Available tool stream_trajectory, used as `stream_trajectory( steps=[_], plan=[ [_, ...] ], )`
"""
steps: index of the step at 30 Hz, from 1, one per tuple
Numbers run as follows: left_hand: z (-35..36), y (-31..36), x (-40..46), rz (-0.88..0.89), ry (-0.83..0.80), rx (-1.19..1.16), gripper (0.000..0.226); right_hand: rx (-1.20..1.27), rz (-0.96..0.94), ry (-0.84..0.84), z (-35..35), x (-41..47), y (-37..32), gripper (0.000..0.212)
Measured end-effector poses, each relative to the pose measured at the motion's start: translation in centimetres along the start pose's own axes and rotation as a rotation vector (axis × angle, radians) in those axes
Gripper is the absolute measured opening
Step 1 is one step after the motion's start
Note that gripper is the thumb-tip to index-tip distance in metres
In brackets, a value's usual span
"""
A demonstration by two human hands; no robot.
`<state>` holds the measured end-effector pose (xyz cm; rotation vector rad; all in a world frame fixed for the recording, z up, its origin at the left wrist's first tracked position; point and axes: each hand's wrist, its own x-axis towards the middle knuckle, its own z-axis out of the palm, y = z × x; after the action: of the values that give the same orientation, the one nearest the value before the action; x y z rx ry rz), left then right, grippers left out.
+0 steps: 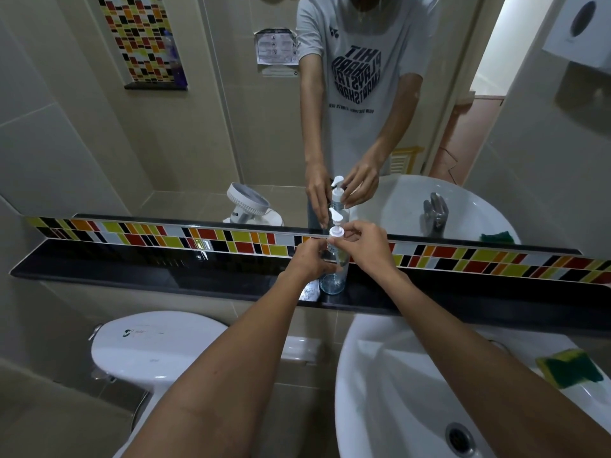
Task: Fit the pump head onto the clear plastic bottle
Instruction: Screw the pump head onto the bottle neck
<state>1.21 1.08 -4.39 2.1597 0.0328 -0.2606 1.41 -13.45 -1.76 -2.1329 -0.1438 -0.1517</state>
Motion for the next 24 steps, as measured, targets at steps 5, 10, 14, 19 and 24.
stream_trajectory(
  steps=[5, 10, 14, 19, 24],
  plan=[
    [0.04, -0.03, 0.09, -0.008, 0.004, -0.019, 0.068, -0.028, -0.058, -0.039, -0.13, 0.48, 0.21, 0.043],
    [-0.03, -0.23, 0.32, -0.001, -0.006, -0.012, 0.060, -0.059, -0.036, -0.104, -0.47, 0.78, 0.35, 0.041],
    [0.01, -0.30, 0.33, -0.006, -0.003, -0.026, 0.059, -0.066, 0.009, -0.025, 0.13, 0.57, 0.33, 0.040],
    [0.09, -0.35, 0.41, 0.022, 0.005, 0.025, 0.065, -0.046, 0.050, 0.078, -0.40, 0.09, 0.47, 0.044],
    [0.04, -0.35, 0.47, -0.003, -0.001, -0.027, 0.059, 0.234, 0.117, -0.127, -0.15, 0.52, 0.02, 0.057]
  ],
)
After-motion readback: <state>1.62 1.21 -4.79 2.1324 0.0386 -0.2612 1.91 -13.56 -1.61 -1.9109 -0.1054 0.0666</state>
